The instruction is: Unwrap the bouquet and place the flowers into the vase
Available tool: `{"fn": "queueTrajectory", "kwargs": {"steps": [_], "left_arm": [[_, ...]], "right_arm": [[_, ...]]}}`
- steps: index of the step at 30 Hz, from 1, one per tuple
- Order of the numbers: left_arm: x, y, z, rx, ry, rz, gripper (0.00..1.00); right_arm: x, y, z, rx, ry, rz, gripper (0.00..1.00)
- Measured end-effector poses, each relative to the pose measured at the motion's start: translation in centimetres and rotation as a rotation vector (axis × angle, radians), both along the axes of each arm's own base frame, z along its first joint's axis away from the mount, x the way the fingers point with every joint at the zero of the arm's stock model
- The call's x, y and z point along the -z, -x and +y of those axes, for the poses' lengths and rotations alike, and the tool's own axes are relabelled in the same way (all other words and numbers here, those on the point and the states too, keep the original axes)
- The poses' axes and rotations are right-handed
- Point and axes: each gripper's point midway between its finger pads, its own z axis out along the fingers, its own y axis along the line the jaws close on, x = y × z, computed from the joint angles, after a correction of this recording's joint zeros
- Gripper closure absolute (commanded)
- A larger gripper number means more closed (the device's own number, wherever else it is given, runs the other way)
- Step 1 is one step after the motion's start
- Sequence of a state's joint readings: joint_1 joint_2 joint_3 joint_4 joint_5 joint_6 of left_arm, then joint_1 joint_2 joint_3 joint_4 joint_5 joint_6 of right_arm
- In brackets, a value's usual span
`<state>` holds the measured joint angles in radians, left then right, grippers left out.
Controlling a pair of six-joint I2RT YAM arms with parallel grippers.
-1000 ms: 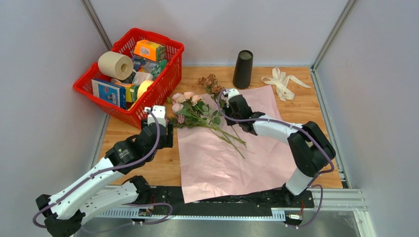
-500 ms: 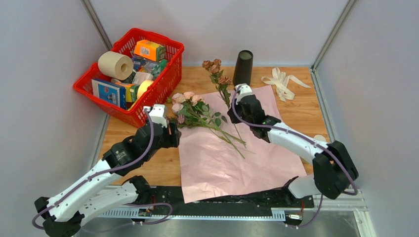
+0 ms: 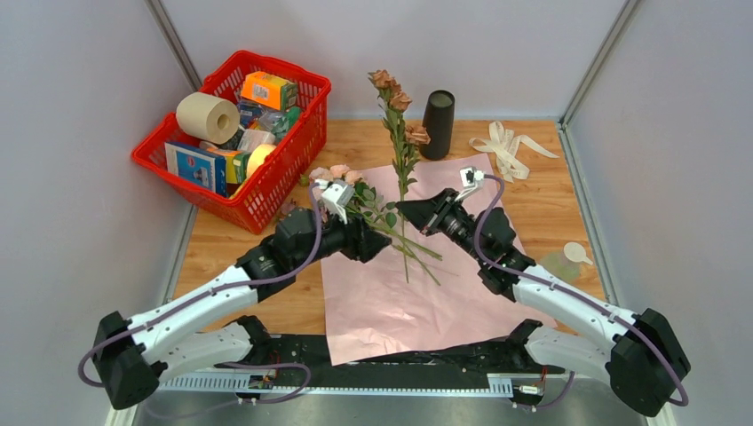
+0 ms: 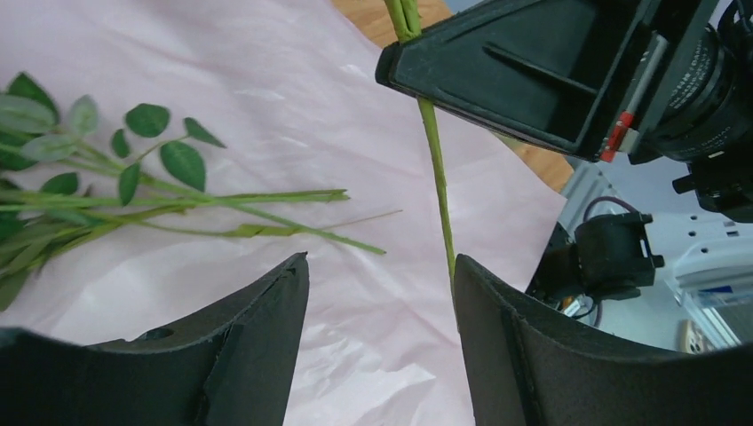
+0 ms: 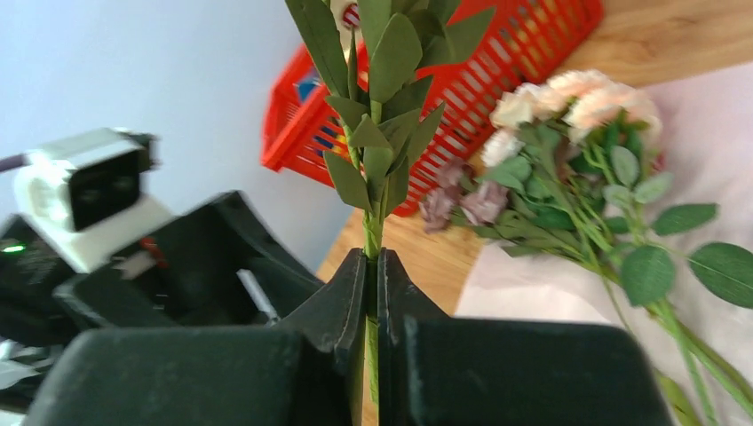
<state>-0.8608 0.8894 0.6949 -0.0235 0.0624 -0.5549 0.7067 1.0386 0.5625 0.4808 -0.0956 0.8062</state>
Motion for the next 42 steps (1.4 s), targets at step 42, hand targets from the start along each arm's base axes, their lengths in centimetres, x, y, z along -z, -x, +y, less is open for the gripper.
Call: {"fn": "queueTrajectory", "kwargs": {"steps": [42], "left_arm": [[0.4,3.1,-6.6,0.347,0.146,0.125,0.4]], "right_arm": [[-3.4,2.8,-1.8,0.016,-0.177,-0.034,1.0]]}}
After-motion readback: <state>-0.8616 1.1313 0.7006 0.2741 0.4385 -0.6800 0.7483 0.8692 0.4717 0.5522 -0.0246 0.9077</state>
